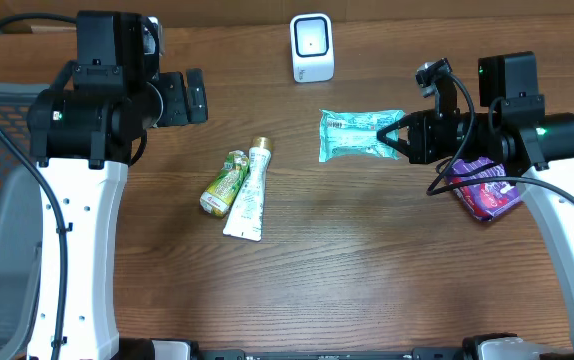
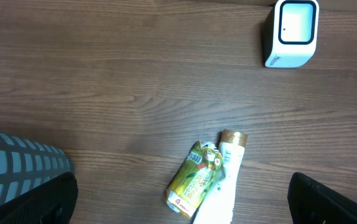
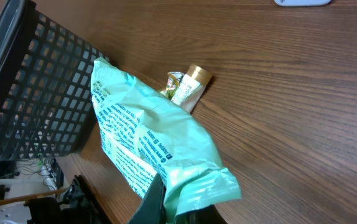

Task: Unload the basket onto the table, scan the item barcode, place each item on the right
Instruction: 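Lift the teal pack toward the scanner with the right gripper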

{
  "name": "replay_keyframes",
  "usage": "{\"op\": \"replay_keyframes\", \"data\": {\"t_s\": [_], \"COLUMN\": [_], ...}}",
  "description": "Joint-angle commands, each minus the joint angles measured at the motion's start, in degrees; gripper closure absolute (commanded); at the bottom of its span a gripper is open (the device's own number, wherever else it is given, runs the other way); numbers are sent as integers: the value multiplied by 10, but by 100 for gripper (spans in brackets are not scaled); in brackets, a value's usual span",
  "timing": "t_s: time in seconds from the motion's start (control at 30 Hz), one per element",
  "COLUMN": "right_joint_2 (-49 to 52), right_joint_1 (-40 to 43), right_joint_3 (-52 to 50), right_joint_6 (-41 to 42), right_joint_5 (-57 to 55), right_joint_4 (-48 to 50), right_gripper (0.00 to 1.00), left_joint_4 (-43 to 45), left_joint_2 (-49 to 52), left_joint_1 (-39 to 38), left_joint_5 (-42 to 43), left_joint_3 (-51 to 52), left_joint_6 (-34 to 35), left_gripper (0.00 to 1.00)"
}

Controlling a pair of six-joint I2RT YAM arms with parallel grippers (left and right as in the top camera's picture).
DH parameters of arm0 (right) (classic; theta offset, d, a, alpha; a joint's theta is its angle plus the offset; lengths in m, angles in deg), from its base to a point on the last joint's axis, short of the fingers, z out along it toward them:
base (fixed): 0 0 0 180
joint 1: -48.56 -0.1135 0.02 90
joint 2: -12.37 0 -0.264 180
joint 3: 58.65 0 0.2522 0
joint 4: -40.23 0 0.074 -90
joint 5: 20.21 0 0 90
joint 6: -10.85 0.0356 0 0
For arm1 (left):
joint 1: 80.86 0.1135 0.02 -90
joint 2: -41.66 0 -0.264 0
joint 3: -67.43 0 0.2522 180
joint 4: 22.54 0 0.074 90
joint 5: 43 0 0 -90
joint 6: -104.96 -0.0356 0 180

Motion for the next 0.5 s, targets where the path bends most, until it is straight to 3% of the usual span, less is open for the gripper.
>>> {"op": "replay_keyframes", "data": {"t_s": [0.0,0.47], "right_joint_2": [-17,-5], "right_joint_1": [-1,-1], "right_joint_3": [9,9], "right_joint_6": [-5,-5], "right_joint_5": [7,3], "right_joint_4": [2,-13], "right_gripper": [96,96], "left_joint_4": [0,0], "left_joint_2": [5,5], "left_joint_1": [2,2], "left_joint_5": [-5,-5], "left_joint_3": [-7,-7], "left_joint_6": [-11,-11], "left_gripper": [0,0]}}
